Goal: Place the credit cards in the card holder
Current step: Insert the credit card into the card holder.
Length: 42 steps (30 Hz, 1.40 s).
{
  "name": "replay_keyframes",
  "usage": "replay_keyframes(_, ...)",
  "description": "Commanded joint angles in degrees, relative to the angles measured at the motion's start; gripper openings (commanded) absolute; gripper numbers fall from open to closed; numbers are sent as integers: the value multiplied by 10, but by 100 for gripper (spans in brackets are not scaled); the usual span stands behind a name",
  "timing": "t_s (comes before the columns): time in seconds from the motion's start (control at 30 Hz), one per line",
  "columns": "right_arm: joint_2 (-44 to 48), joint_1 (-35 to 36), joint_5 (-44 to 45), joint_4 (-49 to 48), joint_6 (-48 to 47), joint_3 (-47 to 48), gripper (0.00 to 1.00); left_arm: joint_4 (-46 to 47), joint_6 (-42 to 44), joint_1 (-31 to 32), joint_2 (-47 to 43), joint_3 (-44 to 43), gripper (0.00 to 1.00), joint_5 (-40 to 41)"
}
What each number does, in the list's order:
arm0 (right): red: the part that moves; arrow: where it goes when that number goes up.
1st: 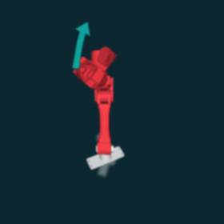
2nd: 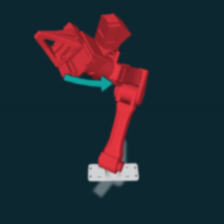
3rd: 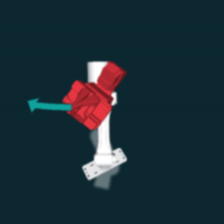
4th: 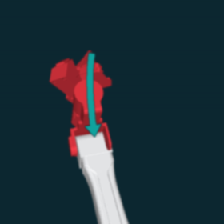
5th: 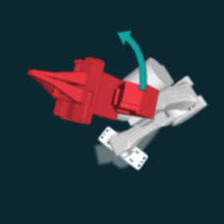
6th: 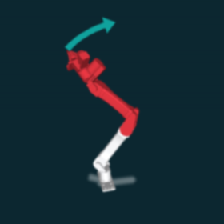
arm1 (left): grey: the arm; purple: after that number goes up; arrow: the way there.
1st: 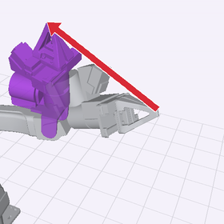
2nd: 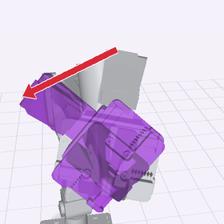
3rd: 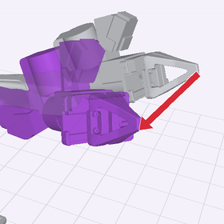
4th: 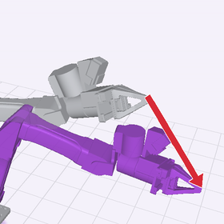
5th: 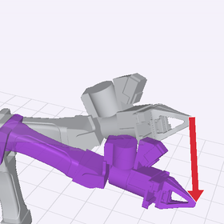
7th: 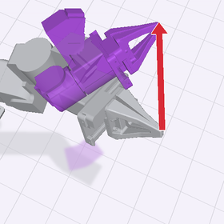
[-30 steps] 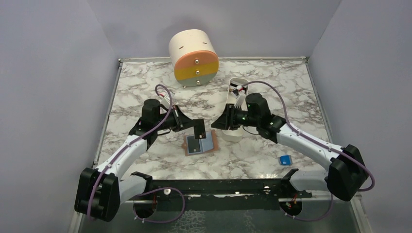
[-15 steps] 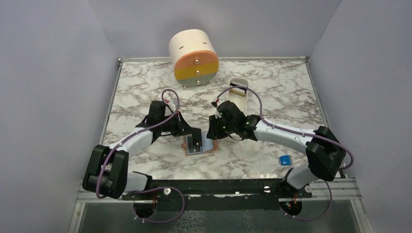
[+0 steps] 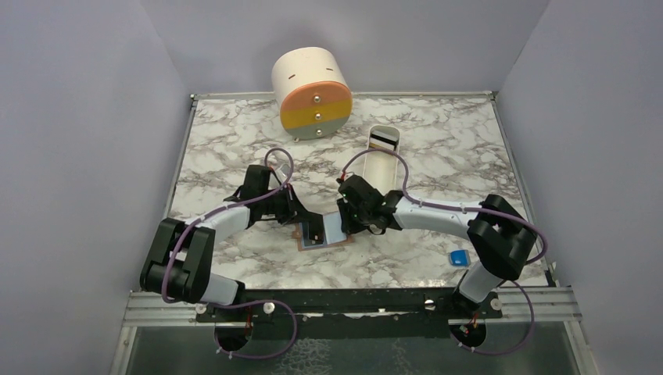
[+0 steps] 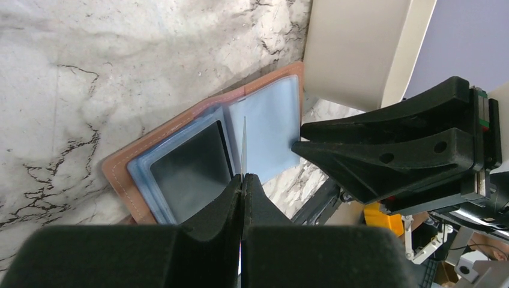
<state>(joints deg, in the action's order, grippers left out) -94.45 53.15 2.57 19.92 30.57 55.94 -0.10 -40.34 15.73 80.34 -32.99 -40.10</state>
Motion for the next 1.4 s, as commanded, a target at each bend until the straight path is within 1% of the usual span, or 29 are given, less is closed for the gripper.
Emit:
replay_keyframes(0.0,-9,5,45,-2,-7,-18,21,4,13,-3,20,-5,0,-26)
replay_keyframes(0.4,-17,11,39,-22,-6,-40,18,58,-29,-2,45,9,0,-46)
replay_keyframes(0.6,-15,14,34,-27,-5,-42,18,42,-33,-2,59,11,0,-17)
replay_keyframes(0.87,-14,18,33,-29,-4,-42,17,41,-42,5,72,19,0,3)
replay_keyframes(1.2,-18,20,32,-28,-3,-37,17,60,-56,15,91,20,0,11)
replay_keyframes(1.37,-20,21,33,-28,-2,-37,17,90,-69,23,94,27,0,12)
